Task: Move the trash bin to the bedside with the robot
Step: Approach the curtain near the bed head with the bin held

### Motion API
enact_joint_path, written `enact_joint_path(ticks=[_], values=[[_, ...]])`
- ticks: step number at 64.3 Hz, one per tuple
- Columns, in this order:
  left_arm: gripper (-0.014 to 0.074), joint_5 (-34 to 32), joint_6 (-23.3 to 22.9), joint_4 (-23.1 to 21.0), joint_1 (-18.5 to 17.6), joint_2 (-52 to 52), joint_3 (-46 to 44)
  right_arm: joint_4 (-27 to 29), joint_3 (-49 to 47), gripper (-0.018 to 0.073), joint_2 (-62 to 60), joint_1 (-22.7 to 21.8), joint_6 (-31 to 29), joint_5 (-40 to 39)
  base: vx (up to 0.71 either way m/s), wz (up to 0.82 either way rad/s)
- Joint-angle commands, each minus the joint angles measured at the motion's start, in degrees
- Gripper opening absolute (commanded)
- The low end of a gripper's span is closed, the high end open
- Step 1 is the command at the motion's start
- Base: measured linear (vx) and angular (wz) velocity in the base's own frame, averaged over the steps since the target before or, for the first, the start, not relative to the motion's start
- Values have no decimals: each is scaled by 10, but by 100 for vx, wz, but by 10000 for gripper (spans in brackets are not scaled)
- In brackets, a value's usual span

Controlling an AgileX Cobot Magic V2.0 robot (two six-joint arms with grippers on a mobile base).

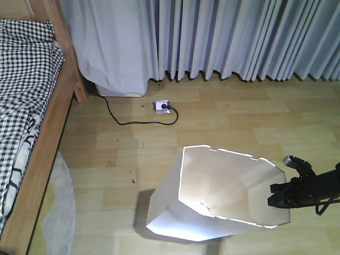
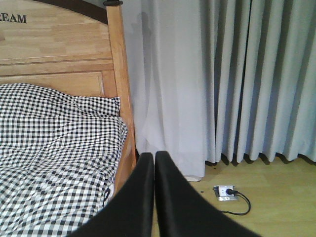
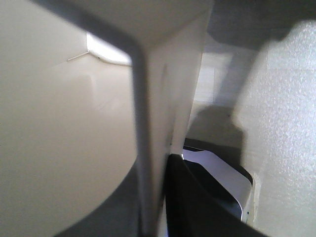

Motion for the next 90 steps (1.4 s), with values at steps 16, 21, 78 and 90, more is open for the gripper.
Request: enact_joint_path(ticks=[16, 21, 78, 90], values=[[-6, -42, -3, -1, 0, -3, -14, 16, -1, -4, -41, 0, -5, 140, 18, 3], [-6, -42, -3, -1, 0, -3, -14, 16, -1, -4, -41, 0, -5, 140, 19, -1], [-6, -42, -3, -1, 0, -3, -14, 16, -1, -4, -41, 0, -5, 142, 18, -4], [-6, -42, -3, -1, 0, -3, -14, 16, -1, -4, -41, 0, -5, 142, 18, 1]])
